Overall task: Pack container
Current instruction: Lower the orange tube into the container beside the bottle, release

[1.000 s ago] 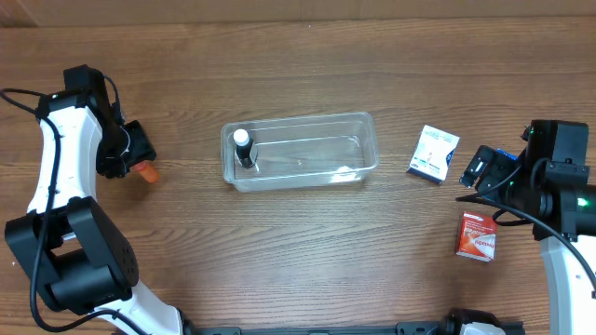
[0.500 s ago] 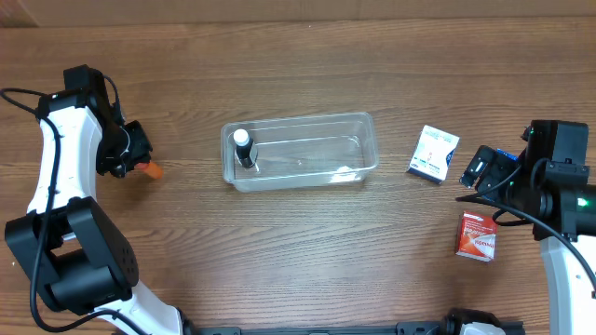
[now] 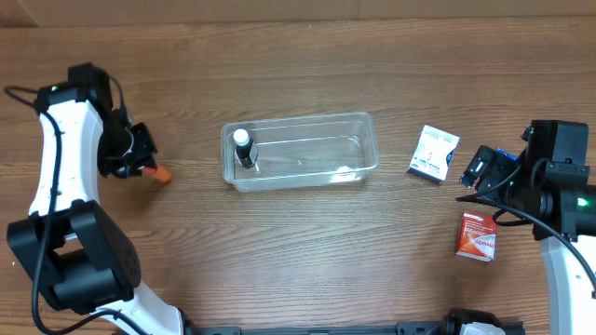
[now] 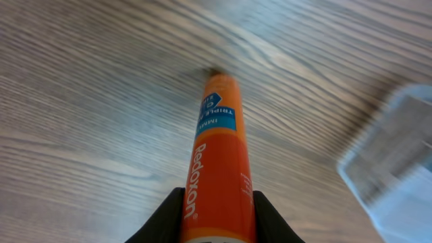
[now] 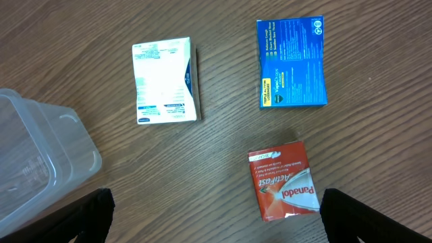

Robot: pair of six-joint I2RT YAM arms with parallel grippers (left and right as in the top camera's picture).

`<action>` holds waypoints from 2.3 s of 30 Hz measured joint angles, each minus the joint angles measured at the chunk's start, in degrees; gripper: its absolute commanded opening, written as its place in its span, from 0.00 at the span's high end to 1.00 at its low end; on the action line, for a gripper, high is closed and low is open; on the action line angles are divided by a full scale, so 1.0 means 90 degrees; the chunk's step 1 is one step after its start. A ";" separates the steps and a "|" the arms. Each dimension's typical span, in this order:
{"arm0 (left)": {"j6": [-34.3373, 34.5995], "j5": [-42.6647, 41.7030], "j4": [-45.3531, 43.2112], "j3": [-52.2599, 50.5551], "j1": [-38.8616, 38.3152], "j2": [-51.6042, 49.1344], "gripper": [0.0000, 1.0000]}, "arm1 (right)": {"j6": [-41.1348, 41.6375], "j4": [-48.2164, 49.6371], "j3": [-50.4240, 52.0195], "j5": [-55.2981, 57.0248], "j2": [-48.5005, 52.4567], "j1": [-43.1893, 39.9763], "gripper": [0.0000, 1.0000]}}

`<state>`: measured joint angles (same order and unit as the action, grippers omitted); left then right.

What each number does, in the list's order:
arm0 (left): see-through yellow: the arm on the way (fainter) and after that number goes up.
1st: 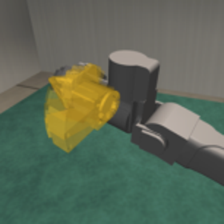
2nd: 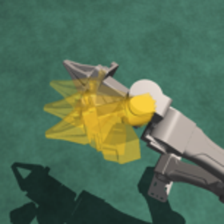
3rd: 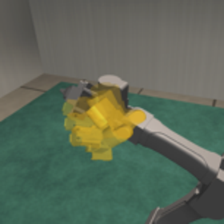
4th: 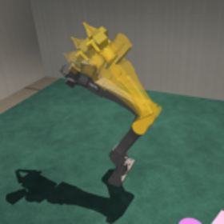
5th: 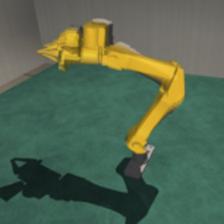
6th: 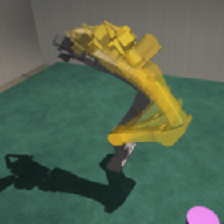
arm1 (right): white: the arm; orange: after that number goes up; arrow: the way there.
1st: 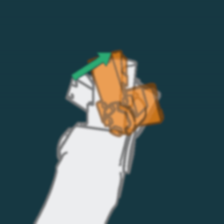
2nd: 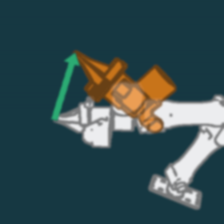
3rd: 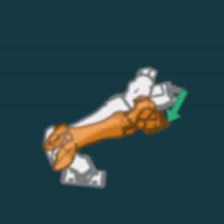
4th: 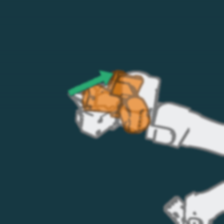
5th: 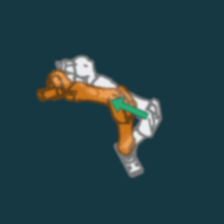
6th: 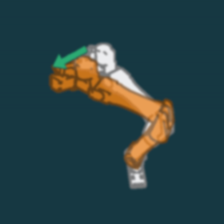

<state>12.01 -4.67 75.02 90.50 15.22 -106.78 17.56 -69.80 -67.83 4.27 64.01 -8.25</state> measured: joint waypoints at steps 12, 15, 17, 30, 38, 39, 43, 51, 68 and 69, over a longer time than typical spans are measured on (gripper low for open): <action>0.0017 -0.0238 0.1566 0.1367 -0.2276 0.1821 0.96 | 0.0002 -0.0002 0.0000 0.0000 0.0000 -0.0002 0.00; 0.0143 -0.0253 0.1734 0.1396 -0.2482 0.1974 0.96 | 0.0002 -0.0005 0.0000 0.0000 0.0000 0.0000 0.00; 0.0172 -0.0250 0.1785 0.1396 -0.2528 0.1926 0.96 | 0.0000 -0.0007 0.0000 0.0000 0.0000 0.0000 0.00; 0.0221 -0.0248 0.1610 0.1396 -0.2854 0.0648 0.96 | 0.0002 -0.0007 0.0000 -0.0007 0.0000 -0.0002 0.00; 0.0221 -0.0245 0.1447 0.1396 -0.3004 -0.0136 0.96 | 0.0000 -0.0010 0.0000 -0.0005 0.0000 -0.0002 0.00; 0.0221 -0.0245 0.1430 0.1396 -0.3016 -0.0243 0.96 | 0.0002 -0.0007 0.0000 -0.0007 0.0000 -0.0002 0.00; 0.0272 -0.0219 0.1401 0.1396 -0.3036 -0.0624 0.96 | 0.0002 -0.0007 0.0000 -0.0005 0.0000 -0.0002 0.00; 0.0316 -0.0146 0.1256 0.1396 -0.3152 -0.1202 0.91 | 0.0000 -0.0007 0.0000 -0.0007 0.0000 0.0000 0.00; 0.0316 -0.0126 0.1217 0.1396 -0.3196 -0.1265 0.72 | 0.0002 -0.0007 0.0000 -0.0005 0.0000 -0.0002 0.00; 0.0313 -0.0126 0.1217 0.1396 -0.3196 -0.1265 0.71 | 0.0000 -0.0010 0.0000 -0.0007 0.0000 0.0000 0.00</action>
<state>14.83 -5.80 85.97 103.07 -13.54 -118.17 17.56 -69.89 -67.83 4.21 64.01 -8.25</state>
